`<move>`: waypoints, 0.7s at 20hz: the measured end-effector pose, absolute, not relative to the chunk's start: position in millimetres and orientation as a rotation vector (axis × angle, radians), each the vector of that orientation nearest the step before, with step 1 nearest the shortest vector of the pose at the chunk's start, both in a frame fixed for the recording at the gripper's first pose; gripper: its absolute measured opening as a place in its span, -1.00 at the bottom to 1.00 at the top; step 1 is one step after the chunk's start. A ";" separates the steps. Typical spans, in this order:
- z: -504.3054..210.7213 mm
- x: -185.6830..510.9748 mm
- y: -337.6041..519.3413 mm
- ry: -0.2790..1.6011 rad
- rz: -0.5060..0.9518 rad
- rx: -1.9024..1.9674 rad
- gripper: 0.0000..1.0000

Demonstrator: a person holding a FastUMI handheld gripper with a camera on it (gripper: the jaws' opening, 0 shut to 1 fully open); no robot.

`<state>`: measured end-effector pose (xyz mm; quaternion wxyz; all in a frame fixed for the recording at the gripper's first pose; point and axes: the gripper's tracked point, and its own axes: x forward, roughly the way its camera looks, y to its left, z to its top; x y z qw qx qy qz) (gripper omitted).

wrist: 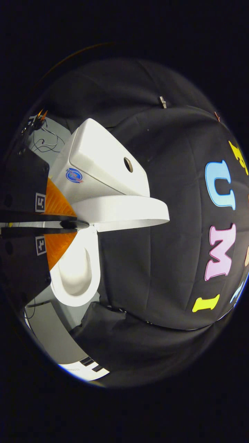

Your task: Open the toilet lid.

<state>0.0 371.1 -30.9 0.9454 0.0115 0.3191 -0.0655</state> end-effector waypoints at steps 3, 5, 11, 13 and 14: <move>-33.7 0.7 388.5 0.657 -0.116 -0.023 -0.79; -34.3 2.4 397.2 0.658 -0.113 -0.026 -0.79; -35.6 10.7 412.9 0.640 -0.111 -0.079 -0.78; -33.0 13.4 417.2 0.621 -0.088 -0.095 -0.73; -28.3 13.6 422.7 0.608 -0.060 -0.087 -0.60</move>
